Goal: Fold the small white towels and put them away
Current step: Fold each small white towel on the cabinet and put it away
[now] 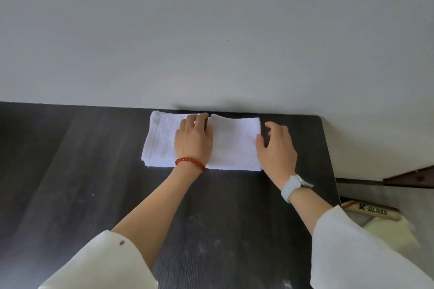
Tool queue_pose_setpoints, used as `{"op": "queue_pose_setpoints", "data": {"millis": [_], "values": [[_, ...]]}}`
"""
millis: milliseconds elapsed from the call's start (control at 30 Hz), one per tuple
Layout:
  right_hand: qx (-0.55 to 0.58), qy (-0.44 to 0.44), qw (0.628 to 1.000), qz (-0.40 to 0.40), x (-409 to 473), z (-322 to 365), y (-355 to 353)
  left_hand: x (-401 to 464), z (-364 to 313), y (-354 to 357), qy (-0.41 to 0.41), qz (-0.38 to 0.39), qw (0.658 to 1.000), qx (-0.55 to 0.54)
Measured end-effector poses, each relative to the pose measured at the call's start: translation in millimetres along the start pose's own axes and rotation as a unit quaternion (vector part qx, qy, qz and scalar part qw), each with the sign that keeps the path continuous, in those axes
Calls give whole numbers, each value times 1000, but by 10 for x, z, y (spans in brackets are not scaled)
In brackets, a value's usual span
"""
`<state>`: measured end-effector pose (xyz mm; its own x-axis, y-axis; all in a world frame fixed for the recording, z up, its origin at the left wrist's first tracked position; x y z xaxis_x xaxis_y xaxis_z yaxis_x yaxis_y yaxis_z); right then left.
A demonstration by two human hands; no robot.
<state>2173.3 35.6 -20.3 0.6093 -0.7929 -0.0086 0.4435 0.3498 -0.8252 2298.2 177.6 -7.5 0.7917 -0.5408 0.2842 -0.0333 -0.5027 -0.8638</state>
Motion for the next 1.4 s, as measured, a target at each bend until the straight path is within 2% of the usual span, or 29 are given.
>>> {"op": "queue_pose_setpoints", "data": {"millis": [67, 100, 133, 233, 333, 467, 733, 900, 1067, 1133, 1233, 1400], "values": [[-82, -123, 988, -54, -78, 83, 19, -90, -41, 21, 103, -19, 992, 71], [-124, -168, 976, -55, -97, 128, 50, -141, -45, 62, 132, 2, 985, 111], [-170, -193, 966, -24, -98, 160, 95, -183, -42, 103, 138, 55, 979, 139], [-259, -158, 945, 122, -59, 87, 257, -255, 32, 216, 87, 207, 958, 177], [-270, -123, 939, 173, -41, 21, 278, -253, 21, 253, 73, 243, 946, 199], [-225, -125, 955, 148, -96, 164, 63, -227, -58, -14, 55, 229, 954, 184], [-10, -150, 988, 45, -790, 668, -929, -597, -414, -1267, 46, 125, 989, 67], [50, -125, 988, 75, -1752, 688, -1650, -1371, -844, -2175, 89, 2, 994, -64], [103, -89, 990, 24, -3061, 309, -2420, -2600, -1315, -2703, 110, -25, 983, -143], [111, -65, 992, 10, -3602, 29, -2649, -3094, -1512, -2764, 129, -13, 981, -145], [132, -11, 991, -14, -4324, -568, -2939, -3712, -1924, -2685, 170, 51, 971, -159], [137, 104, 981, -91, -5453, -1766, -3492, -4604, -3000, -2263, 259, 152, 937, -181]]}}
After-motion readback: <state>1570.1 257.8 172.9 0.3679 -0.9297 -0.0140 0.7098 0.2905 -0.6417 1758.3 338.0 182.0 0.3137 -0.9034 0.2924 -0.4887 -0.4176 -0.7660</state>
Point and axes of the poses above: each hand's wrist, its own x-axis towards the middle knuckle, its own y-axis out of the palm, z = x × y, the point moved 4 cm from there along x, towards the middle knuckle, and after that the axes turned 7 degrees about y, right-handed, at the moved point
